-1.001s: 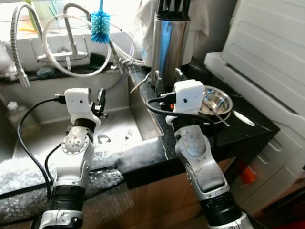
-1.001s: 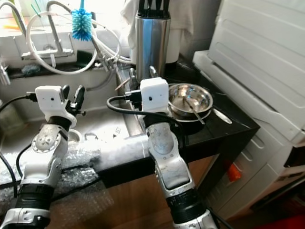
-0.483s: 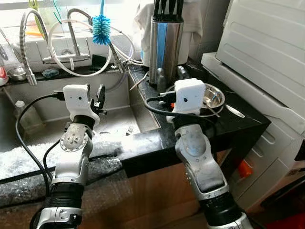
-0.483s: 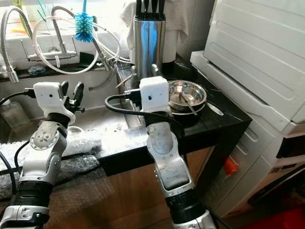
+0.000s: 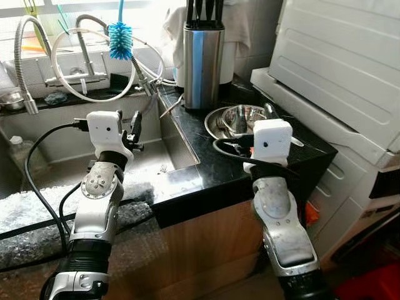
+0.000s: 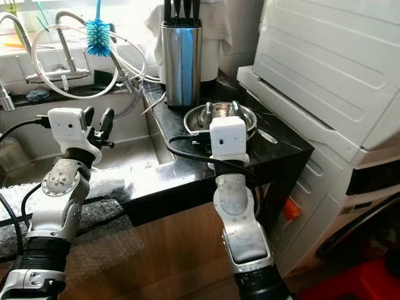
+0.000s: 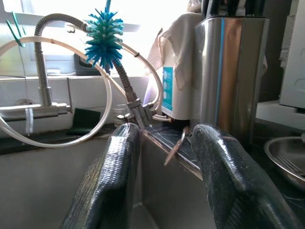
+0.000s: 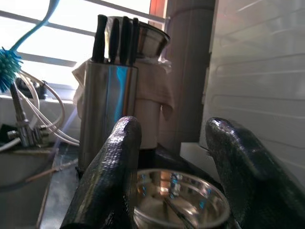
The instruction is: Kitchen organization
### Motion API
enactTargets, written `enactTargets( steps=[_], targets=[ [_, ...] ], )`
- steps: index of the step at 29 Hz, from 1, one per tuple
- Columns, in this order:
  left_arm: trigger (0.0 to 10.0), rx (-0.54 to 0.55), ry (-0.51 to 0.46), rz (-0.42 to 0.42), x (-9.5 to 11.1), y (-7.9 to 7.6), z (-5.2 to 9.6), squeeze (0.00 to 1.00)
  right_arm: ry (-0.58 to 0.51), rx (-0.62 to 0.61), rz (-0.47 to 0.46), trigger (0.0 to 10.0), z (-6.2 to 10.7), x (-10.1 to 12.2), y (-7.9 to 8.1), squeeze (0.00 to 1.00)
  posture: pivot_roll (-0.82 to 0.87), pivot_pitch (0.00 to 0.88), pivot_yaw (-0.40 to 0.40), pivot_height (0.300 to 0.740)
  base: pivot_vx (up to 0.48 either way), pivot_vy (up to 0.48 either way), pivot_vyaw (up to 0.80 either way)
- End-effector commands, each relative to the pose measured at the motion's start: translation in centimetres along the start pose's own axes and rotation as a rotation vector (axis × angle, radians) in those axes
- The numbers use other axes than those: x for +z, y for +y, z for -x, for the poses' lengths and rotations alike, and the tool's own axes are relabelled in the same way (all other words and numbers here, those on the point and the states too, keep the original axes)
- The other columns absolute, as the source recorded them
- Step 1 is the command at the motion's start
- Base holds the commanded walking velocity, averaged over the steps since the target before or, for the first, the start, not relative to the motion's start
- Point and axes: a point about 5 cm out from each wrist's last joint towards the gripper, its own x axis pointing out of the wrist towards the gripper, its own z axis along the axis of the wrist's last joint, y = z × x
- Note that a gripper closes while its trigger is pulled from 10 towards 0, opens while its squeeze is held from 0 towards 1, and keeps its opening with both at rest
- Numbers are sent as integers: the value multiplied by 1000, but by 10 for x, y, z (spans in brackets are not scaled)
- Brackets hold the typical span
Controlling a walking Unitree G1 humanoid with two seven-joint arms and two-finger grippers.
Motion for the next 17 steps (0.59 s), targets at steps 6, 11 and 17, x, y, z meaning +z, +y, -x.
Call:
enactTargets(
  steps=[6,11,17],
  targets=[
    [10000,-10,2,6,1,-2,-1,0,-16,-16,29,10000,7,3,-9,176,-103,0,-7,740,0,0,0],
    [10000,-10,8,6,0,-2,-1,0,65,-88,-2,10000,15,-14,-23,1000,-104,0,-7,740,0,0,0],
    [10000,-22,13,12,-1,-4,-1,0,77,-110,-15,10000,10,-16,-38,0,-109,0,-5,740,0,0,0]
  ],
)
